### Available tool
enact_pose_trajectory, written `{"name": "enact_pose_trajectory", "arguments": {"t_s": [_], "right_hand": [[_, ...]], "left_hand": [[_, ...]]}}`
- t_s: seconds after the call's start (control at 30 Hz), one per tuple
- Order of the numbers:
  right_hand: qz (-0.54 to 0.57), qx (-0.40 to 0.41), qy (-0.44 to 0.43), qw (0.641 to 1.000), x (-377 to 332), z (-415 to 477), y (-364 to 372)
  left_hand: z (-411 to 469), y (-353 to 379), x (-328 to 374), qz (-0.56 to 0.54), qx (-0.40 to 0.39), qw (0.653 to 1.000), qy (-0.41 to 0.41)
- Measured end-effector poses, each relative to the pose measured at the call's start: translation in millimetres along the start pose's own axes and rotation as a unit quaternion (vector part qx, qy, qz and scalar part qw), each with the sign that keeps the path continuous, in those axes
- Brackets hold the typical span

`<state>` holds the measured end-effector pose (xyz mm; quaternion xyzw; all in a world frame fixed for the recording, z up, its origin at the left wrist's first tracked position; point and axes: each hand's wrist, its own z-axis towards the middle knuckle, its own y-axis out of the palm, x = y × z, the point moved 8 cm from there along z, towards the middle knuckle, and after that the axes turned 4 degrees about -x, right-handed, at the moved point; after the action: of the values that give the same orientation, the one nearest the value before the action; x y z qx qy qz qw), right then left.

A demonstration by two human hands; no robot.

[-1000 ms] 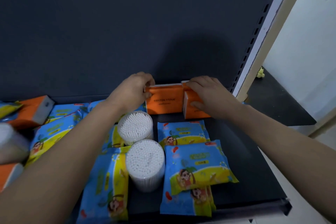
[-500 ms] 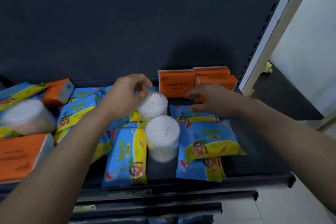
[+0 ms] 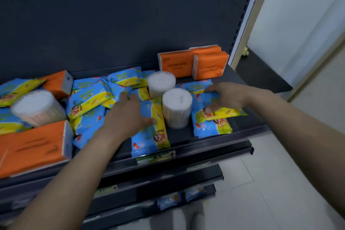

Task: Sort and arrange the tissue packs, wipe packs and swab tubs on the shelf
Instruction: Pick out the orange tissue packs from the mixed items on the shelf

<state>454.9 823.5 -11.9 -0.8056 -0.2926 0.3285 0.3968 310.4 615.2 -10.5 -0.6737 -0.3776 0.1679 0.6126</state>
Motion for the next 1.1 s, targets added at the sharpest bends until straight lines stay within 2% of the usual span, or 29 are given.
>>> {"name": "enact_pose_trajectory", "arguments": {"t_s": [0.1, 0.33, 0.53, 0.6, 0.73, 0.83, 0.9, 1.0, 1.1], "right_hand": [[-0.005, 0.028, 0.002, 1.000, 0, -6, 1], [-0.086, 0.065, 0.011, 0.994, 3, -6, -2], [-0.022, 0.094, -0.113, 0.989, -2, -22, -20], [-0.009, 0.106, -0.139, 0.984, -3, -29, -27], [0.031, 0.163, -0.185, 0.969, -3, -43, -44], [0.051, 0.202, -0.229, 0.951, -11, -54, -56], [0.064, 0.221, -0.260, 0.938, -21, -63, -63], [0.075, 0.244, -0.292, 0.922, -41, -72, -70], [0.080, 0.262, -0.322, 0.906, -70, -78, -71]], "left_hand": [[-15, 4, 7, 0.024, 0.030, 0.999, -0.029], [-30, 21, 14, 0.038, 0.019, 0.990, -0.137], [-29, 24, 5, -0.047, 0.055, 0.983, -0.169], [-31, 21, 2, -0.110, 0.060, 0.975, -0.182], [-39, 16, -6, -0.297, 0.079, 0.931, -0.198], [-47, 7, -4, -0.364, 0.122, 0.906, -0.179], [-51, -5, -4, -0.424, 0.163, 0.877, -0.159], [-60, -24, -9, -0.458, 0.227, 0.849, -0.136], [-70, -36, -16, -0.478, 0.241, 0.836, -0.120]]}}
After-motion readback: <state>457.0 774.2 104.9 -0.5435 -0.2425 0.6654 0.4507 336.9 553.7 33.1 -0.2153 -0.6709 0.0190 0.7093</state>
